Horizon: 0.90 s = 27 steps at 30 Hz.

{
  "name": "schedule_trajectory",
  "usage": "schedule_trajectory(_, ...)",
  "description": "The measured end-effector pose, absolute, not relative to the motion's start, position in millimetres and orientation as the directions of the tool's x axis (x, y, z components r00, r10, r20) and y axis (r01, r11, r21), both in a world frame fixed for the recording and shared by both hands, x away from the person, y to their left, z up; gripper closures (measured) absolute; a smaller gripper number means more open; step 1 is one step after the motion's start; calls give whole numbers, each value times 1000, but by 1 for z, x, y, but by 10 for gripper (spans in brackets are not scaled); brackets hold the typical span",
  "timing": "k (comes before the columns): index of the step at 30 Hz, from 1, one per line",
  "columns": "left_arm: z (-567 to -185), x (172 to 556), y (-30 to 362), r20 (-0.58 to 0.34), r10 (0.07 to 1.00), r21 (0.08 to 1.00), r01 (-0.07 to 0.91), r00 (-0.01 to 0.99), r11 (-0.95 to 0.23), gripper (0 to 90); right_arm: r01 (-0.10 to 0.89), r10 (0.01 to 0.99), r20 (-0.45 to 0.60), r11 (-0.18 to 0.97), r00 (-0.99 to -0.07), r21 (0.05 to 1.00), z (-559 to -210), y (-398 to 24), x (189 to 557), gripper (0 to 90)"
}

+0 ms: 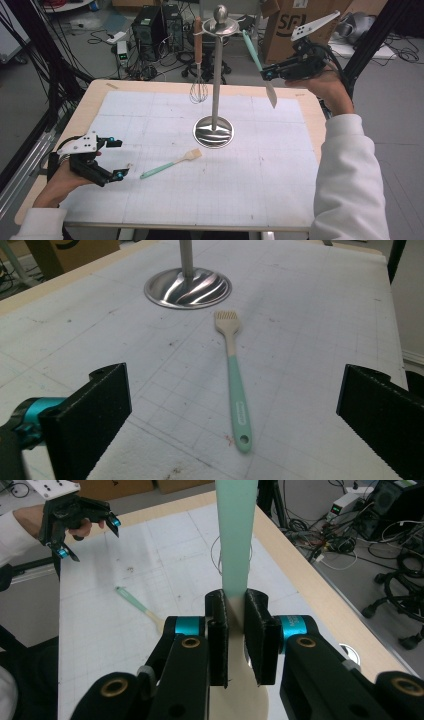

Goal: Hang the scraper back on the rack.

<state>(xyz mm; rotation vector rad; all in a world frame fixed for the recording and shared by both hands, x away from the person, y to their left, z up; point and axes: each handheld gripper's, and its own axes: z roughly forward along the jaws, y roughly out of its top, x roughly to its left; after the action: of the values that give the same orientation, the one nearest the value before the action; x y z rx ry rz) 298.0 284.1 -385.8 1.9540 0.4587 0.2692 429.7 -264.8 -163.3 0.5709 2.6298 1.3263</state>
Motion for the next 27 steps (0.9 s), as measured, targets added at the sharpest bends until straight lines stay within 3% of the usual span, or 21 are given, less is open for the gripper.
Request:
schedule_trajectory(23, -387, 300, 285, -22, 439, 908, 202, 898, -368, 17, 264, 372, 54, 542, -927, 798, -181, -230, 450, 792)
schedule_trajectory(27, -387, 300, 285, -22, 439, 908, 201, 898, -367, 17, 257, 375, 48, 533, -926, 806, -182, -229, 450, 674)
